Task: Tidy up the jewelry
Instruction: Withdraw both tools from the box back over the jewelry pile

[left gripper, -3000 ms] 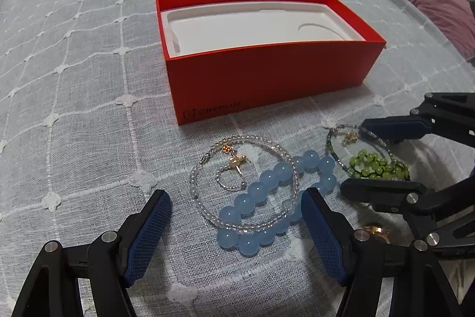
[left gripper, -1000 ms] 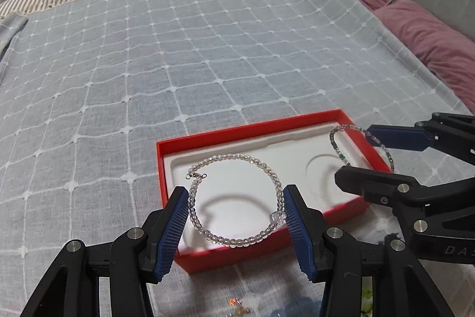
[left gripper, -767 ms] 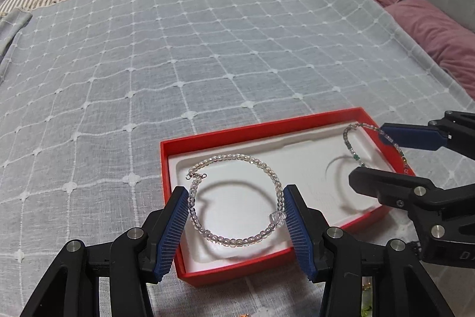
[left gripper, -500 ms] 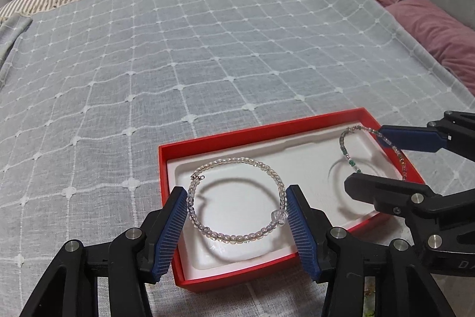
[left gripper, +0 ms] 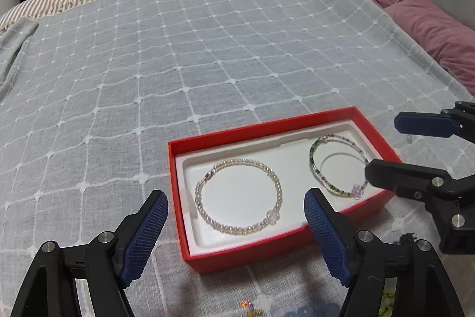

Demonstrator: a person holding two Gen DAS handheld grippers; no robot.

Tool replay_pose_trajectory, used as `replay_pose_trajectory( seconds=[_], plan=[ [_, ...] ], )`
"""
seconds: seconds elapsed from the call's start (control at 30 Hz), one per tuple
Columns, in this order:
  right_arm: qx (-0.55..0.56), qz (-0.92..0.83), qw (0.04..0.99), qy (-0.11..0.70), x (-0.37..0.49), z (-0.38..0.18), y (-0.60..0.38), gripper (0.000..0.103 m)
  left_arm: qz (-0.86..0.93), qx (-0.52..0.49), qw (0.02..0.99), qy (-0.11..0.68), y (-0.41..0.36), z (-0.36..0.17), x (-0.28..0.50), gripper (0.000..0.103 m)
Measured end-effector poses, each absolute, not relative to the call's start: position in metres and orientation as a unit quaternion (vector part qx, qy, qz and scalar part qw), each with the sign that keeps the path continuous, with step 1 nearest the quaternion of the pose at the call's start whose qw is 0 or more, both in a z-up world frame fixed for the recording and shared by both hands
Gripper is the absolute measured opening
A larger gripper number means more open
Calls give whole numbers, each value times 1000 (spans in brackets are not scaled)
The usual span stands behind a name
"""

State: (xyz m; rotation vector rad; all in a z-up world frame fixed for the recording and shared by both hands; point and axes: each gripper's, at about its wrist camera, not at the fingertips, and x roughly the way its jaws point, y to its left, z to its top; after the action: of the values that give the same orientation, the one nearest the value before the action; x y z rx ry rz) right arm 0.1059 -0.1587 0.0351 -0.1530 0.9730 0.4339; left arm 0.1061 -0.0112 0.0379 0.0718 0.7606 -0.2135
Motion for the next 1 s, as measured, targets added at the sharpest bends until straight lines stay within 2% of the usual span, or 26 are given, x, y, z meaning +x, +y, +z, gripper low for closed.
replay_pose_trajectory(
  seconds=[0.17, 0.47, 1.0],
  plan=[
    [-71, 187, 856, 476, 95, 39, -170, 70, -100, 18, 919, 381, -4, 41, 90, 90],
    [-75, 170, 847, 498, 69, 42, -173, 70, -76, 4, 909, 409, 7, 35, 66, 96],
    [-91, 146, 817, 550, 29, 28, -180, 70, -48, -15, 891, 452, 21, 15, 30, 100]
  ],
)
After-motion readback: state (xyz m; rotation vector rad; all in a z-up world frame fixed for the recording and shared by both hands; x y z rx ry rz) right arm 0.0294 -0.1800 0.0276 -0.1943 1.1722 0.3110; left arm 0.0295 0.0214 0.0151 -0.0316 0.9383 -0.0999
